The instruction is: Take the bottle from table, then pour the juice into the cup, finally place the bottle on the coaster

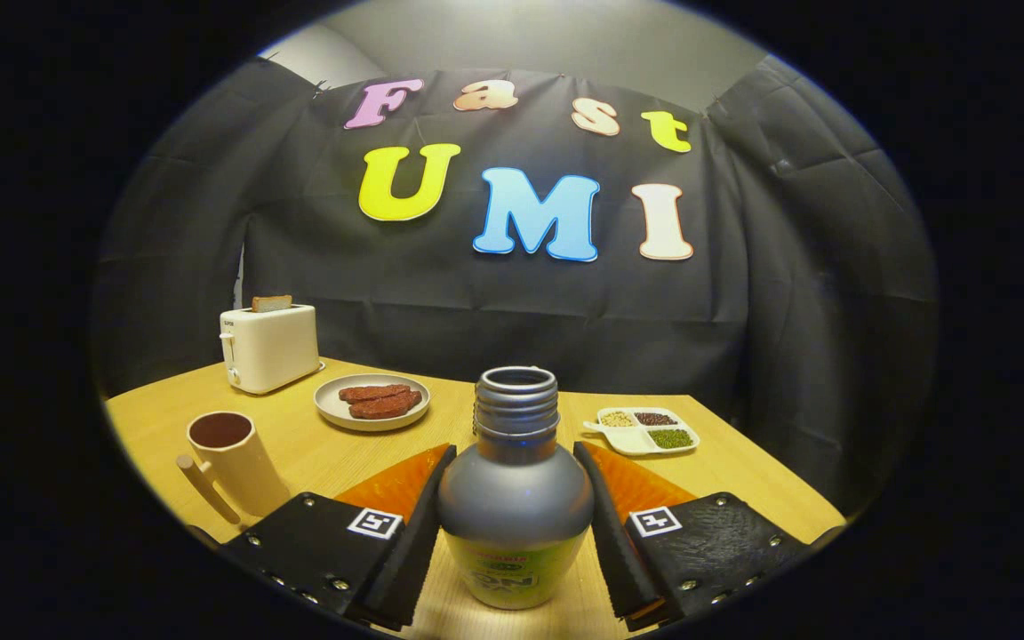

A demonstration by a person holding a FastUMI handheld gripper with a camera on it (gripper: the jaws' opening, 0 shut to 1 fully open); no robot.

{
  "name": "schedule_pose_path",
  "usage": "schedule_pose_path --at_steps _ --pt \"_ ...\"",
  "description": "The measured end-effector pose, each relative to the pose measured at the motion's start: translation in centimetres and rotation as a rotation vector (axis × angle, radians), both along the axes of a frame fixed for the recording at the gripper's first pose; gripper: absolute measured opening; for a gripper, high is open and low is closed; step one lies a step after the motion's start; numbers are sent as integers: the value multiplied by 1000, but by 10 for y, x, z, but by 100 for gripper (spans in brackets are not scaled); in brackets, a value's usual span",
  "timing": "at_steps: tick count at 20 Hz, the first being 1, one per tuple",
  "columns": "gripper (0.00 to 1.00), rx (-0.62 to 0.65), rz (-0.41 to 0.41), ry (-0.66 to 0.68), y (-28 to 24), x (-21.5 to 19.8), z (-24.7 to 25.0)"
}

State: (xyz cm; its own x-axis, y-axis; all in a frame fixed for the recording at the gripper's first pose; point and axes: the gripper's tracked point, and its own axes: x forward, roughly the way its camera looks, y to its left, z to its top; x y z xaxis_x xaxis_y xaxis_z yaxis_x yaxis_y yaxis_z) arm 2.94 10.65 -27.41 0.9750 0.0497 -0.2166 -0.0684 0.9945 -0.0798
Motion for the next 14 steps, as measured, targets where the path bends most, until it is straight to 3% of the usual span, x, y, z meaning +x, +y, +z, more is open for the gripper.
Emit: schedule_pose_path --at_steps 7,14 --pt "78 -207 77 4 25 15 49" --pt "79 -382 153 32 65 27 55"
